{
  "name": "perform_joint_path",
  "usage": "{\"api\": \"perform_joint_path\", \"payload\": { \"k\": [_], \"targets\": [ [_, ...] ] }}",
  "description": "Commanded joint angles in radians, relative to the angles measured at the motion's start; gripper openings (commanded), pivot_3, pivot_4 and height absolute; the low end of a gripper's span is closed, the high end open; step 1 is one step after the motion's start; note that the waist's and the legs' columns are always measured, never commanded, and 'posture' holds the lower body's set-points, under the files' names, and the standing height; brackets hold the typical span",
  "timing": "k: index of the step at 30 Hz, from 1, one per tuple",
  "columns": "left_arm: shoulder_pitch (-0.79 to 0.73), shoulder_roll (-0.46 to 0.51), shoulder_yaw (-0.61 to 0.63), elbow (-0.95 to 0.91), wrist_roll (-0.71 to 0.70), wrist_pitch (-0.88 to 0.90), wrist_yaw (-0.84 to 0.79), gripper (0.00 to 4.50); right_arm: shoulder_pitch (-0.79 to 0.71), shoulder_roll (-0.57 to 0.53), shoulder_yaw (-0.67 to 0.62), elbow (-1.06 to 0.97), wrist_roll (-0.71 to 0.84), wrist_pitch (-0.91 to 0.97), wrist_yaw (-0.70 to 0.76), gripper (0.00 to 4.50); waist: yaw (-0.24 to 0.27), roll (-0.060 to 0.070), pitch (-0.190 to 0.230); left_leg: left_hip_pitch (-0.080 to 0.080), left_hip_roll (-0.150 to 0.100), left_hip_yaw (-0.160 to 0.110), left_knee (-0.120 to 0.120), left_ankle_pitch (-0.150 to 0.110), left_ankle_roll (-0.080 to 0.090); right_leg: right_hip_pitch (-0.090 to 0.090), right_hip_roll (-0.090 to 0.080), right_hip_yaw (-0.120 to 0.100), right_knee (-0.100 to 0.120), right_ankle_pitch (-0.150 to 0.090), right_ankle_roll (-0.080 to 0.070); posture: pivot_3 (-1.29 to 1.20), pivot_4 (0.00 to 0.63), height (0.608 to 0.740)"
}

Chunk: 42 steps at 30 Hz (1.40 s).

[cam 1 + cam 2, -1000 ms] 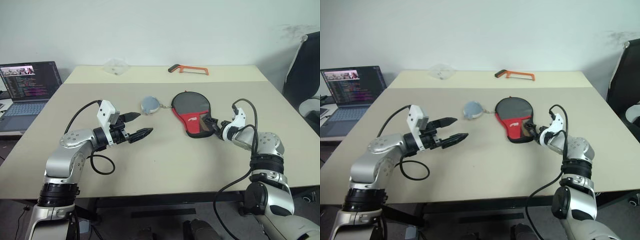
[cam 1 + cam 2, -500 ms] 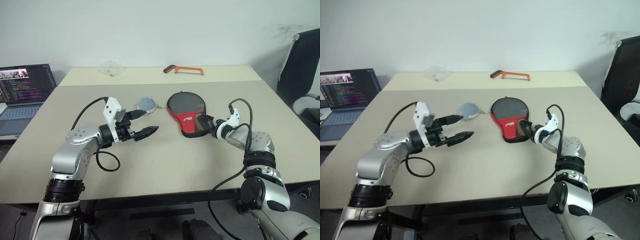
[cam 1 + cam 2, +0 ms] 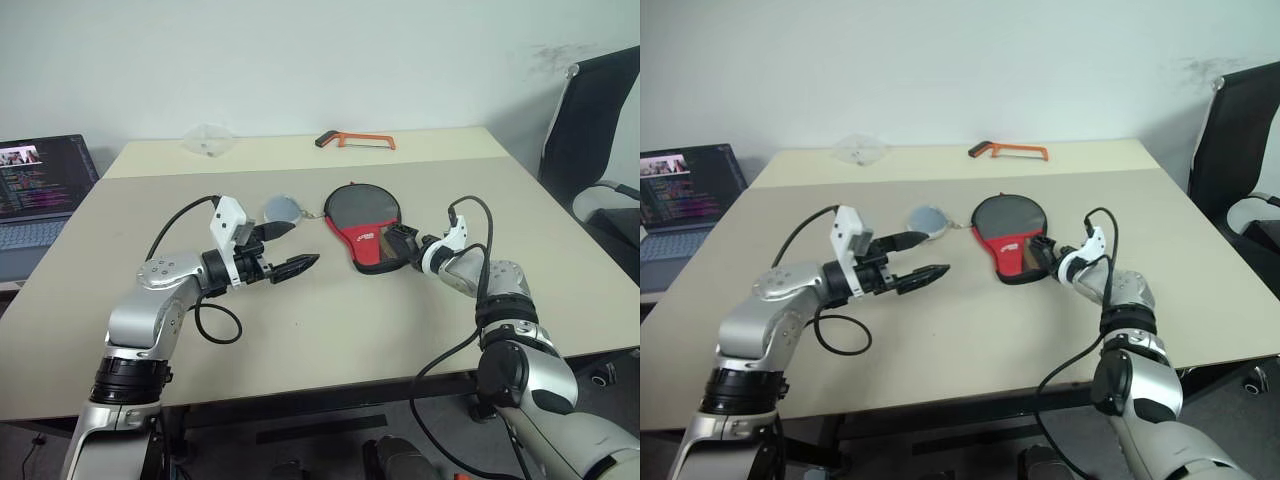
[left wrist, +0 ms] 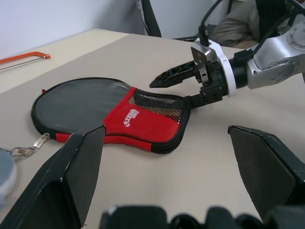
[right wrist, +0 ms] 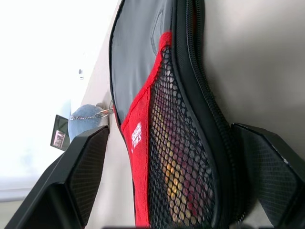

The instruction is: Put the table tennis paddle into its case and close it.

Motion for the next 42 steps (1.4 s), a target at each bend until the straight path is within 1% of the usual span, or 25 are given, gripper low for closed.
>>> {"api": "perform_joint_path", "payload": {
  "k": [1,3,4,7,12,14,15,19,24,26,30,34,36,40,42],
  "targets": [
    [-0.002,0.003,0.006,-0.013,0.001,-0.019,-0.006,4.49,-0.032,0.022,0.019,0.010,0.006,0.002,0.021,4.32,0.000,0.000,0.000,0.000,0.000,0.000,0.000,0.000,0.000,0.000,0.000,0.000,0.000,0.000,0.000,0.00,0.150,0.740],
    [-0.003,0.005,0.005,-0.010,0.001,-0.021,-0.007,4.50,-0.031,0.023,0.021,0.014,0.004,-0.002,0.017,3.95,0.000,0.000,0.000,-0.001,0.000,0.000,0.000,0.000,0.000,-0.001,0.000,0.000,0.000,0.000,0.000,0.00,0.150,0.740],
    [-0.004,0.005,0.005,-0.007,0.002,-0.023,-0.007,4.50,-0.029,0.023,0.023,0.015,0.004,-0.002,0.015,3.66,0.000,0.000,0.000,-0.002,0.000,0.000,0.000,0.000,0.000,-0.002,0.000,0.000,0.000,0.000,0.000,0.00,0.150,0.740],
    [-0.007,0.005,0.004,-0.001,0.003,-0.027,-0.007,4.50,-0.022,0.022,0.030,0.015,0.001,0.000,0.012,2.56,0.002,0.000,0.000,-0.006,0.000,0.000,0.000,0.000,0.000,-0.005,0.000,0.000,-0.001,0.000,0.000,0.00,0.150,0.740],
    [-0.010,0.004,0.003,0.008,0.008,-0.033,-0.009,4.50,-0.014,0.023,0.038,0.010,-0.001,0.005,0.008,0.86,0.006,0.000,0.000,-0.009,0.000,-0.001,0.000,0.000,0.000,-0.009,-0.001,-0.001,-0.001,0.000,0.000,0.00,0.150,0.740],
    [-0.012,0.003,0.001,0.011,0.010,-0.035,-0.010,4.50,-0.010,0.025,0.040,0.006,-0.001,0.007,0.006,0.22,0.006,-0.001,-0.001,-0.008,-0.001,-0.001,0.000,0.000,0.000,-0.009,-0.002,0.000,-0.001,0.000,0.000,0.00,0.150,0.740],
    [-0.014,0.002,0.001,0.013,0.011,-0.037,-0.011,4.50,-0.008,0.026,0.041,0.003,-0.001,0.008,0.006,0.01,0.006,-0.001,-0.001,-0.008,-0.001,0.000,0.000,0.000,0.000,-0.008,-0.002,0.000,-0.001,0.000,0.001,0.00,0.150,0.740],
    [-0.020,-0.001,-0.002,0.022,0.015,-0.042,-0.013,4.50,-0.001,0.035,0.050,-0.021,0.003,0.030,0.003,0.01,0.007,-0.001,-0.001,-0.007,-0.001,-0.001,0.001,0.000,0.000,-0.007,-0.001,-0.001,-0.001,0.000,0.001,0.00,0.150,0.740],
    [-0.022,-0.003,-0.003,0.023,0.020,-0.042,-0.017,4.50,0.058,0.072,0.094,-0.151,0.026,0.162,-0.004,0.01,0.007,-0.001,-0.001,-0.008,-0.001,-0.001,0.000,0.000,0.000,-0.009,-0.001,-0.001,-0.001,0.000,0.001,0.00,0.150,0.740],
    [-0.020,-0.003,-0.003,0.023,0.023,-0.042,-0.020,4.50,0.106,0.090,0.121,-0.241,0.034,0.234,-0.016,0.01,0.008,-0.001,-0.001,-0.009,0.000,-0.001,0.000,-0.001,0.001,-0.009,-0.002,-0.001,-0.001,0.000,0.001,0.00,0.150,0.740],
    [-0.014,0.004,0.002,0.021,0.025,-0.040,-0.024,4.50,0.262,0.118,0.171,-0.531,0.078,0.437,-0.062,0.01,0.014,-0.001,-0.001,-0.009,0.000,-0.003,-0.001,-0.002,0.002,-0.009,-0.005,-0.003,-0.001,0.000,0.001,0.00,0.150,0.740],
    [-0.008,0.005,0.000,0.019,0.026,-0.038,-0.026,4.50,0.384,0.135,0.198,-0.743,0.109,0.563,-0.098,0.01,0.024,-0.001,-0.001,-0.009,0.000,-0.004,-0.001,-0.003,0.002,-0.010,-0.005,-0.003,-0.001,0.000,0.000,0.00,0.150,0.740],
    [-0.007,0.000,-0.005,0.017,0.026,-0.035,-0.026,4.50,0.450,0.128,0.242,-0.841,0.108,0.612,-0.098,0.01,0.031,-0.001,-0.001,-0.009,0.000,-0.004,-0.001,-0.003,0.003,-0.010,-0.004,-0.003,-0.001,0.000,0.000,0.00,0.150,0.740],
    [-0.019,-0.008,-0.013,0.025,0.026,-0.035,-0.030,4.50,0.588,0.064,0.371,-1.022,0.097,0.691,-0.070,0.01,0.037,-0.002,-0.001,-0.009,0.000,-0.005,-0.001,-0.003,0.003,-0.009,-0.002,-0.004,-0.002,-0.001,0.001,0.00,0.150,0.740],
    [-0.024,-0.007,-0.017,0.033,0.028,-0.039,-0.035,4.50,0.649,0.032,0.412,-1.088,0.092,0.720,-0.062,0.01,0.038,-0.002,-0.001,-0.009,-0.001,-0.004,-0.001,-0.003,0.003,-0.009,-0.002,-0.004,-0.002,-0.001,0.001,0.00,0.150,0.740]
  ]
}}
